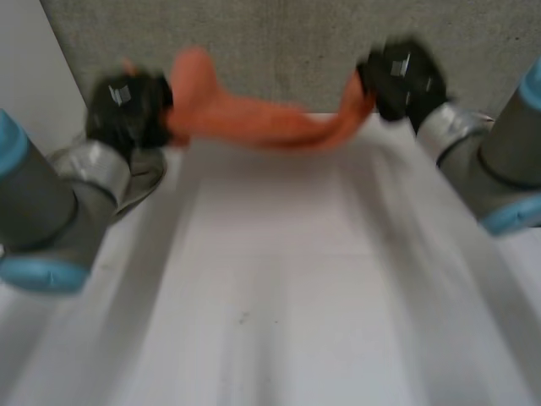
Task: Fold the laundry.
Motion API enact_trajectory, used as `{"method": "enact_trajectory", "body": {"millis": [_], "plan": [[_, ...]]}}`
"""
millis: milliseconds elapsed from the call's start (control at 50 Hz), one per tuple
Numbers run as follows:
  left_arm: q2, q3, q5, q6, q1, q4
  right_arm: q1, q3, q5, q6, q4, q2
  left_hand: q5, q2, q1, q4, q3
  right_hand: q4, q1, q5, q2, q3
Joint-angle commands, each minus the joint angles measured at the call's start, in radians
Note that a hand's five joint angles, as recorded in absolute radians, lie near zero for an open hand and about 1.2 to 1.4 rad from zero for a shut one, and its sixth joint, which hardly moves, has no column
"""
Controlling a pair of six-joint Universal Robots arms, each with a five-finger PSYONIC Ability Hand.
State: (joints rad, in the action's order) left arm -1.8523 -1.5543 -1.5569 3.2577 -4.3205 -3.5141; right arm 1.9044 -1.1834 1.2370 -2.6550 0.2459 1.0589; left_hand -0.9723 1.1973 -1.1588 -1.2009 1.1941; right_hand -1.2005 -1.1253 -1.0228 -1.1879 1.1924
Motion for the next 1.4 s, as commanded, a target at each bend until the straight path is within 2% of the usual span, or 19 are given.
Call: {"method": "enact_trajectory", "body": {"millis": [20,40,100,160,220,340,480,500,560,620,720,780,920,1020,1100,1120,1240,1360,1400], "plan": [[-0.065,-0.224,-0.045,0.135,0.036,0.078,-0.018,-0.217,-0.022,0.188,-0.123,-0.060,-0.027,-0.023,-0.015,0.027,-0.020,-0.196,-0.271,-0.199,-0.208,0.204],[-0.070,-0.236,-0.061,0.179,0.044,0.117,-0.016,-0.252,-0.022,0.210,-0.134,-0.068,0.058,-0.108,0.070,0.112,-0.105,-0.196,-0.271,-0.199,-0.208,0.204],[-0.061,-0.234,-0.101,0.223,0.051,0.185,-0.015,-0.289,-0.016,0.208,-0.128,-0.069,0.202,-0.252,0.214,0.256,-0.249,-0.196,-0.271,-0.199,-0.208,0.204],[-0.022,-0.211,-0.152,0.252,0.056,0.271,-0.012,-0.321,-0.002,0.190,-0.106,-0.057,0.460,-0.511,0.472,0.514,-0.507,-0.196,-0.271,-0.199,-0.208,0.204],[0.041,-0.184,-0.163,0.247,0.048,0.343,-0.010,-0.352,0.007,0.170,-0.088,-0.028,0.856,-0.907,0.868,0.910,-0.903,-0.196,-0.271,-0.199,-0.208,0.204],[0.130,-0.135,-0.072,0.208,0.001,0.443,-0.015,-0.416,-0.002,0.129,-0.056,0.019,0.933,-0.984,0.945,0.987,-0.981,-0.196,-0.271,-0.199,-0.208,0.204],[0.091,-0.030,0.132,0.129,-0.129,0.520,-0.019,-0.469,-0.008,0.115,-0.027,0.044,0.737,-0.788,0.749,0.791,-0.784,-0.196,-0.271,-0.199,-0.208,0.204],[0.058,0.000,0.176,0.126,-0.151,0.533,-0.019,-0.473,-0.008,0.115,-0.025,0.044,0.673,-0.723,0.685,0.727,-0.720,-0.196,-0.271,-0.199,-0.208,0.204],[-0.026,0.069,0.227,0.157,-0.180,0.581,-0.021,-0.476,-0.004,0.115,-0.025,0.043,0.616,-0.667,0.628,0.670,-0.664,-0.196,-0.271,-0.199,-0.208,0.204],[-0.085,0.114,0.215,0.206,-0.192,0.633,-0.025,-0.479,-0.007,0.116,-0.025,0.041,0.587,-0.638,0.599,0.641,-0.634,-0.196,-0.271,-0.199,-0.208,0.204],[-0.180,0.184,0.124,0.310,-0.199,0.727,-0.028,-0.482,-0.007,0.116,-0.025,0.039,0.572,-0.623,0.584,0.626,-0.619,-0.196,-0.271,-0.199,-0.208,0.204],[-0.223,0.201,0.078,0.320,-0.197,0.719,-0.028,-0.486,-0.007,0.118,-0.024,0.039,0.587,-0.637,0.599,0.641,-0.634,-0.196,-0.271,-0.199,-0.208,0.204],[-0.301,0.226,0.103,0.321,-0.185,0.682,-0.030,-0.487,-0.005,0.124,-0.023,0.036,0.531,-0.582,0.543,0.586,-0.579,-0.196,-0.271,-0.199,-0.208,0.204],[-0.317,0.240,0.110,0.327,-0.166,0.705,-0.036,-0.487,-0.004,0.132,-0.025,0.035,0.221,-0.271,0.233,0.275,-0.268,-0.196,-0.271,-0.199,-0.208,0.204],[-0.277,0.246,0.075,0.327,-0.163,0.728,-0.045,-0.475,-0.005,0.141,-0.040,0.052,-0.213,0.163,-0.201,-0.159,0.166,-0.196,-0.271,-0.199,-0.208,0.204],[-0.263,0.244,0.069,0.327,-0.162,0.734,-0.048,-0.470,-0.005,0.142,-0.048,0.061,-0.249,0.199,-0.237,-0.195,0.202,-0.196,-0.271,-0.199,-0.208,0.204],[-0.090,0.232,0.029,0.321,-0.162,0.826,-0.079,-0.403,-0.013,0.158,-0.200,0.183,-0.249,0.199,-0.238,-0.195,0.202,-0.196,-0.271,-0.199,-0.208,0.204],[0.140,0.235,0.052,0.318,-0.162,0.972,-0.117,-0.259,-0.011,0.213,-0.456,0.353,-0.249,0.199,-0.238,-0.195,0.202,-0.196,-0.271,-0.199,-0.208,0.204],[0.197,0.235,0.061,0.316,-0.162,0.977,-0.128,-0.216,-0.014,0.221,-0.505,0.392,-0.249,0.199,-0.238,-0.195,0.202,-0.196,-0.271,-0.199,-0.208,0.204]]}}
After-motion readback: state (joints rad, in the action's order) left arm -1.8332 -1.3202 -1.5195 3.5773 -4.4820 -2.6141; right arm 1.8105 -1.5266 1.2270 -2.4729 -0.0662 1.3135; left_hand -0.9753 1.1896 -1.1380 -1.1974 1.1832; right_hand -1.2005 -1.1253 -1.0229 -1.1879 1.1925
